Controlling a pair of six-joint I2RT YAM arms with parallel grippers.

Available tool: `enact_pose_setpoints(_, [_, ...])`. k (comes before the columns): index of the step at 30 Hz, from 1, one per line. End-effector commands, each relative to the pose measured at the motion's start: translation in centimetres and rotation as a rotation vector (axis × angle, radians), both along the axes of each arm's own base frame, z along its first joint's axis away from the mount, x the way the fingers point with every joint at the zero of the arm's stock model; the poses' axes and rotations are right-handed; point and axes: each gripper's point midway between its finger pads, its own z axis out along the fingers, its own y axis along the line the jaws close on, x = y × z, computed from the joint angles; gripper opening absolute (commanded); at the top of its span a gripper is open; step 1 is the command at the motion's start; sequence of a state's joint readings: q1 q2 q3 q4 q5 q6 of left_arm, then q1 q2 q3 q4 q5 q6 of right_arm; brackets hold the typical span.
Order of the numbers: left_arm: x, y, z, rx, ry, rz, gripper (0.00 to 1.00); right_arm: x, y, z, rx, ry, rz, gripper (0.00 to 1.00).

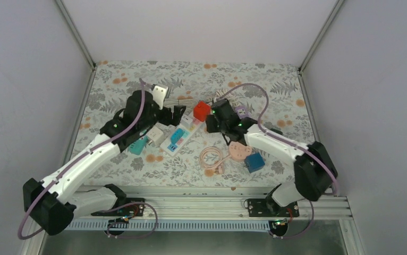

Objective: Insert the plug

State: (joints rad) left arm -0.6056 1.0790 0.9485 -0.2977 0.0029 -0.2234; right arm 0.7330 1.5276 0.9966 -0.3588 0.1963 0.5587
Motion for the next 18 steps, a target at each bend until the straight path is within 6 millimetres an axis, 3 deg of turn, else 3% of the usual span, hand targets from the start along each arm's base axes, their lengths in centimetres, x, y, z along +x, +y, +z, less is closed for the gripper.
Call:
enact_pose_setpoints(1, [0.3,-0.5,1.3,-0.071,0.117,-0.021,1.00,1.5,2.7,8.9,0.070,-0.354,0.203,0.40])
enact_pose_setpoints(5, [0.0,-1.9,2.1,-0.240,0.231,-0.157,1.00,-0.6,4.5,14.3,0.159,-0.587,0.415,0.41])
enact_pose_setpoints(8, [-0.9,-3.9,2.9,-0.336,0.289,-0.304,1.00,-2.6,5.7,16.9,0.196,-0.710,0.567,0.42])
enact_pose_setpoints(13, [-2.3,-6.1,3.4,-0.415,0.380,-0.474,1.00,-4.3,6.6,18.2,0.169,-0.838,0.714,0.41])
enact_pose_setpoints(18, [-2.3,-6.7,3.0,-0.453,0.434,-0.496,0.93,-5.7,7.0,18.8,0.130,-0.939,0.815,0.42])
